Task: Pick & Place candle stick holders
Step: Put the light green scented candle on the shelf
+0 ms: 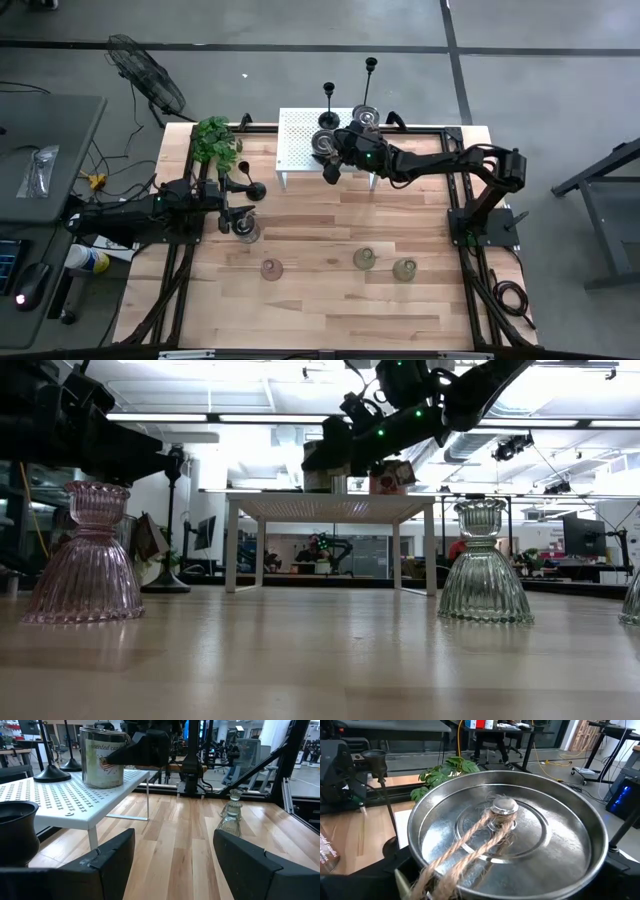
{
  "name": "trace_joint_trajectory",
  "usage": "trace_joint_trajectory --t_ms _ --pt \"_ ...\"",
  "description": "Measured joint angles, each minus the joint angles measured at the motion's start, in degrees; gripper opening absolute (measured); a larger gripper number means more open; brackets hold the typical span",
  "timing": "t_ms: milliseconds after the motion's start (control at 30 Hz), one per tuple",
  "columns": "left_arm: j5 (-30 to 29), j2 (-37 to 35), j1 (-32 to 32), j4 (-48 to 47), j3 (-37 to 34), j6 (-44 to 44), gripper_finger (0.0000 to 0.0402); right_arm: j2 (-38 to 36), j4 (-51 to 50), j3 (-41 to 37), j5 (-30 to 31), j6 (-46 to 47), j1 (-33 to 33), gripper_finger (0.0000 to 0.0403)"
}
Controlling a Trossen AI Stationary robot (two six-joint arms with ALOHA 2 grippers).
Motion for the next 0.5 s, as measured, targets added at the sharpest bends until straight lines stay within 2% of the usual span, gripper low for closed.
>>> trace_joint_trajectory --t_ms 500 --pt "-0.01 0.00 0.00 0.00 0.00 0.02 0.0265 0.00 0.54 0.07 1.51 0.07 -0.71 0.0387"
